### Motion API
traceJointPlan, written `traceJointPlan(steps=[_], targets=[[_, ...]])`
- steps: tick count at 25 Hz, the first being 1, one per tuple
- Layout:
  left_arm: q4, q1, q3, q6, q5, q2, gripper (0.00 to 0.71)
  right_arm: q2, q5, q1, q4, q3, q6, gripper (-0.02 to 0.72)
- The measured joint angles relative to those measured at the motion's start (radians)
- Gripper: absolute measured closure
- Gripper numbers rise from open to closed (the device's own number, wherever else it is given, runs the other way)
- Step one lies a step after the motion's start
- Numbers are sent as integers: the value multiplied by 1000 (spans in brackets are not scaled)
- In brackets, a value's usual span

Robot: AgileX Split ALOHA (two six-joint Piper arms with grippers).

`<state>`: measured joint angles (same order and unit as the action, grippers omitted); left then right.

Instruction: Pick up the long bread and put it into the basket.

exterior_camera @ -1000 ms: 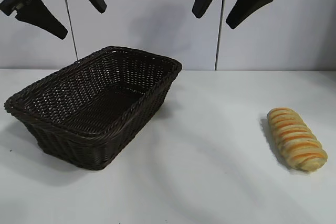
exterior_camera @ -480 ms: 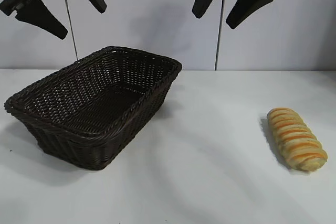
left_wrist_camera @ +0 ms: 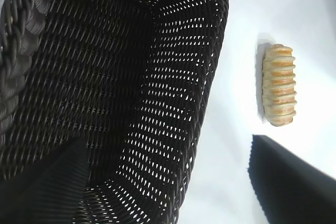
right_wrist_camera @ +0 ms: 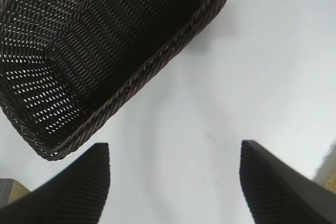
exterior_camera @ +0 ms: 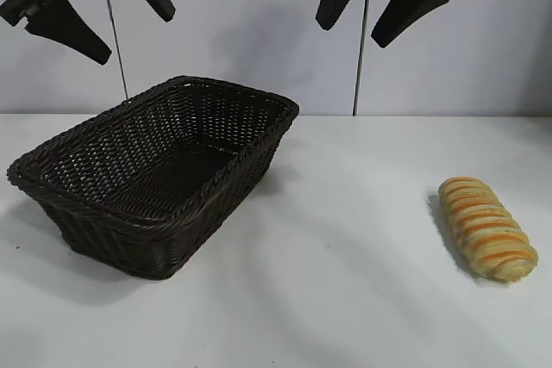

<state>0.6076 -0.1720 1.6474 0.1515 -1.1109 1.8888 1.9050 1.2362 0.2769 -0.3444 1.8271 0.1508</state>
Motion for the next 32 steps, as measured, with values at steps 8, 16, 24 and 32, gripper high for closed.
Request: traceJointPlan(steps=[8,16,24,32], targets=[[0,0,0,0,34,0,105,0,-1,0,0,0,0,197],[0,0,0,-4,7,-5,105,0,-1,0,0,0,0,197],[0,0,-34,-5,-57,-72,105,0,-1,0,0,0,0,197],[0,0,-333,-29,62,-234,115,0,-2,0,0,0,0,197]])
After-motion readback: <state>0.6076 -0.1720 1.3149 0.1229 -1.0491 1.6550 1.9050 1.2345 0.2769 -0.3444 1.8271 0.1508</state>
